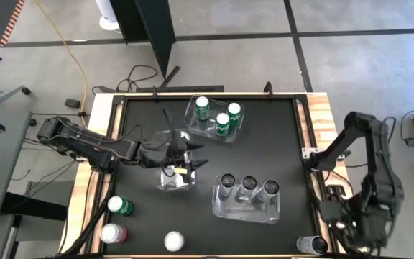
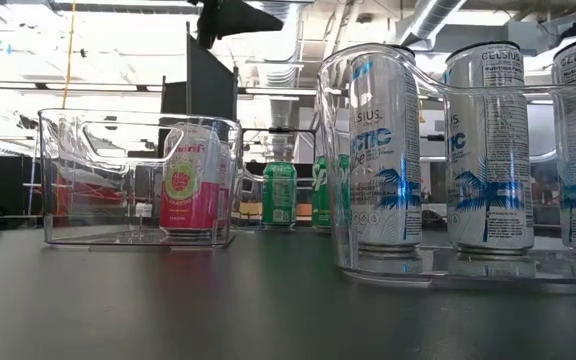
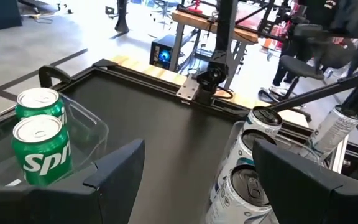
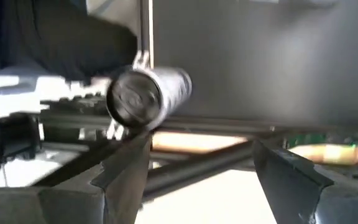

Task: Sort soda cans
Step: Put the white soda can into the bottom transparent bin

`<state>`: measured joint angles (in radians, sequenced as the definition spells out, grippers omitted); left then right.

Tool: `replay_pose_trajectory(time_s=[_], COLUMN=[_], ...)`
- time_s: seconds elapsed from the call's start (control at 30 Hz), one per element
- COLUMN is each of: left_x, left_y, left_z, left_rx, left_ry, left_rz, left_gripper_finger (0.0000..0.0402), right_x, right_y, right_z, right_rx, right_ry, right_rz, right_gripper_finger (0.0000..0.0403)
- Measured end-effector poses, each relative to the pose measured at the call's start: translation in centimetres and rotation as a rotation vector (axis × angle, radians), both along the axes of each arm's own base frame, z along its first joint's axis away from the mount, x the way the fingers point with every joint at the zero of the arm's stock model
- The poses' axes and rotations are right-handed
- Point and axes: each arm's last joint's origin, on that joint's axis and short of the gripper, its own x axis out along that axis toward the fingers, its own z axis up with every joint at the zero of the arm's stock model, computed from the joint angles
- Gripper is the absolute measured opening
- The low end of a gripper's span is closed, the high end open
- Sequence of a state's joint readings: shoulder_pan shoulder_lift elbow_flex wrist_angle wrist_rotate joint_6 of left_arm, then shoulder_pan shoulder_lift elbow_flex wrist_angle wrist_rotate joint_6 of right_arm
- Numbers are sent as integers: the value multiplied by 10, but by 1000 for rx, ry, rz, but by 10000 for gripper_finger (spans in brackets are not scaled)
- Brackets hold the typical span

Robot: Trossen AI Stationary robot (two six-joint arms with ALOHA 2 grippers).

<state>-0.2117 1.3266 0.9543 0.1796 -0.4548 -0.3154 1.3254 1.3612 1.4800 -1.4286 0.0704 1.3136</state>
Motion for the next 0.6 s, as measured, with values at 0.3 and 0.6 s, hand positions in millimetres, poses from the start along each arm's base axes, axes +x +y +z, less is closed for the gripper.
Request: replay_pose_trajectory(time_s=[0.3, 0.6], left_x=[3, 17], left_y=[-1, -8], left_z=[-5, -26], left_rx=[-52, -91], left_ry=[4, 51], left_rz=[11, 11], left_gripper_finger=[290, 290], right_x=[15, 21], right_y=[54, 86], right_z=[-6, -31], right_rx=[-53, -121], right_ry=[-5, 80], right_rz=[67, 82], right_gripper_finger=[312, 395])
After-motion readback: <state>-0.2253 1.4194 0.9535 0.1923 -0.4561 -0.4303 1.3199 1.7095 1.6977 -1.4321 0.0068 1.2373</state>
